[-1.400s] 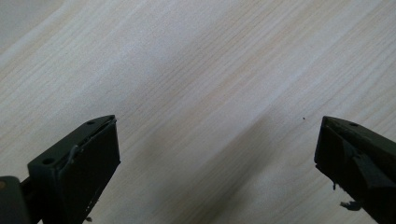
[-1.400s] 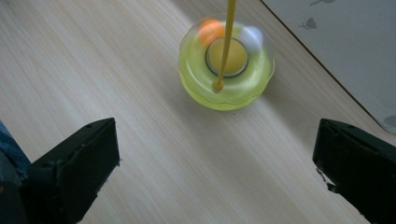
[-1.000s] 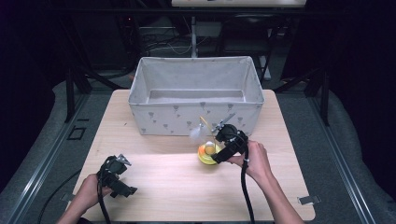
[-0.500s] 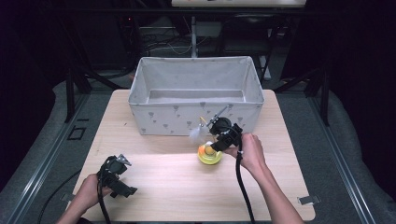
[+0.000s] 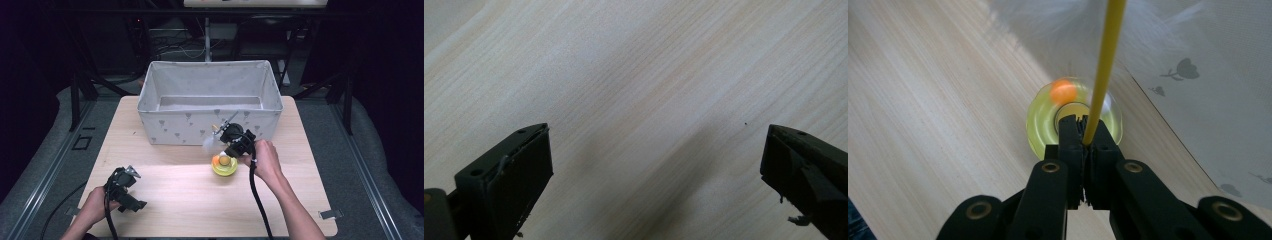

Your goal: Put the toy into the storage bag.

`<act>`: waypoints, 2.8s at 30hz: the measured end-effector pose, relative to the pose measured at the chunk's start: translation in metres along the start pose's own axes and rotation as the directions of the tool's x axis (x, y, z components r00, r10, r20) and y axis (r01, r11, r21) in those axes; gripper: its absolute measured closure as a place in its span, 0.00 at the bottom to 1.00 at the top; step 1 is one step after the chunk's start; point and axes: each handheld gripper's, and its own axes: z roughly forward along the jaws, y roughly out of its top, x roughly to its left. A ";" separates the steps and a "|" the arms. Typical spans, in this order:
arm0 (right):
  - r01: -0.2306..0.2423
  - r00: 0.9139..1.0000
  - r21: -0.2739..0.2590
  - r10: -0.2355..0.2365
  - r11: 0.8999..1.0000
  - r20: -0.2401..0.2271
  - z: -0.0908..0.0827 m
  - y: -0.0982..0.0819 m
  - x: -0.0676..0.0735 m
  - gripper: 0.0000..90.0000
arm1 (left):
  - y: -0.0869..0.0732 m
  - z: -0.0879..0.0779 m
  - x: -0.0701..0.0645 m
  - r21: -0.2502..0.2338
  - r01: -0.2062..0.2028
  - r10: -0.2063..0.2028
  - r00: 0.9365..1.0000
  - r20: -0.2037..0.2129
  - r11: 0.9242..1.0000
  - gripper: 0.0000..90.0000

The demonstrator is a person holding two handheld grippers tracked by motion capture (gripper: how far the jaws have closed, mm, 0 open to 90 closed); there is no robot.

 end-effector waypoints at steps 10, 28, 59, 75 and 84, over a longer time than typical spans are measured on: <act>0.007 1.000 0.018 -0.007 1.000 -0.020 -0.005 0.008 -0.002 0.98 | 0.000 0.000 0.000 0.002 -0.006 0.006 1.000 0.002 1.000 0.01; 0.013 1.000 -0.002 -0.013 1.000 -0.019 -0.027 0.017 -0.003 0.98 | 0.000 0.000 -0.001 0.006 -0.018 0.018 1.000 0.002 1.000 0.01; 0.013 0.999 0.076 -0.009 0.997 -0.048 -0.061 0.026 -0.019 0.98 | 0.000 0.002 -0.003 0.022 -0.024 0.023 1.000 0.007 0.999 0.01; -0.012 0.999 0.064 0.015 0.998 -0.047 -0.074 0.025 -0.026 0.98 | 0.000 0.003 -0.003 0.023 -0.021 0.021 1.000 0.007 1.000 0.01; -0.021 0.999 0.061 0.024 0.998 -0.046 -0.085 0.024 -0.032 0.98 | 0.001 0.003 -0.003 0.022 -0.022 0.021 1.000 0.008 1.000 0.01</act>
